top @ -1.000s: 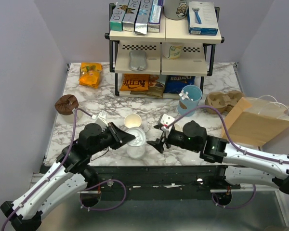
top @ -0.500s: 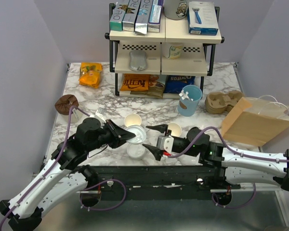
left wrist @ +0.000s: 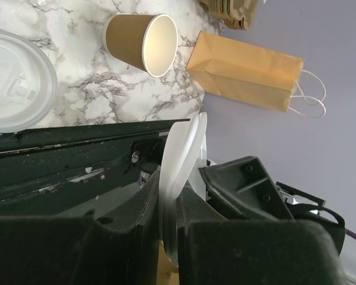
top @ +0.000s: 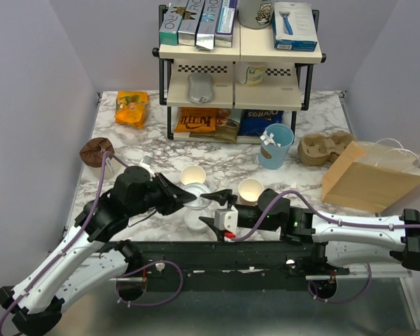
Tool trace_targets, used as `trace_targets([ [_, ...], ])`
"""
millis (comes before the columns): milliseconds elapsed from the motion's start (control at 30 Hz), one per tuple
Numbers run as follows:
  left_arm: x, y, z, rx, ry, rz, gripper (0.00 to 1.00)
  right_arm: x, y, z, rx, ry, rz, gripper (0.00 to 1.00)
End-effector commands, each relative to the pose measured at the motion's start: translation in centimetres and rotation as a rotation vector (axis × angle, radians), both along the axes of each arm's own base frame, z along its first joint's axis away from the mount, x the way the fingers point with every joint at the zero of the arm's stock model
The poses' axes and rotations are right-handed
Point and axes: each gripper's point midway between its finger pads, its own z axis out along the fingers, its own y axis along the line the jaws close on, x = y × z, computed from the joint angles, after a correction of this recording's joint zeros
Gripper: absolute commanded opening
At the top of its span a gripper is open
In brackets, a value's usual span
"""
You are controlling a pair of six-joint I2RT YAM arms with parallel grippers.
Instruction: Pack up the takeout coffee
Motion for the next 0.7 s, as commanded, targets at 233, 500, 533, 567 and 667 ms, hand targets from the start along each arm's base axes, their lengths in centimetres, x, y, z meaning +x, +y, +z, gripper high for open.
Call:
trace_targets([
  [233, 0.0, -0.1, 1.2, -0.006, -0.005, -0.008, 0.09, 1.0, 1.1, 1.2, 0.001, -0.036, -0.09, 0.51],
  [500, 0.2, -0.3, 2.5, 0.002, -0.067, -0.038, 0.53, 1.6, 0.5, 2.4, 0.066, 0.025, -0.147, 0.3],
  [533, 0.3, -0.4, 2.9, -0.004, -0.094, -0.047, 0.6, 1.6, 0.4, 2.3, 0.064, 0.036, -0.151, 0.29],
  [567, 0.4, -0.6, 3.6, -0.025, -0.122, -0.05, 0.68, 1.6, 0.2, 2.1, 0.074, 0.078, -0.168, 0.29],
  [667, 1.0, -0.7, 5.1, -0.067, -0.216, -0.044, 0.99, 1.6, -0.5, 1.8, 0.099, 0.17, -0.198, 0.27],
])
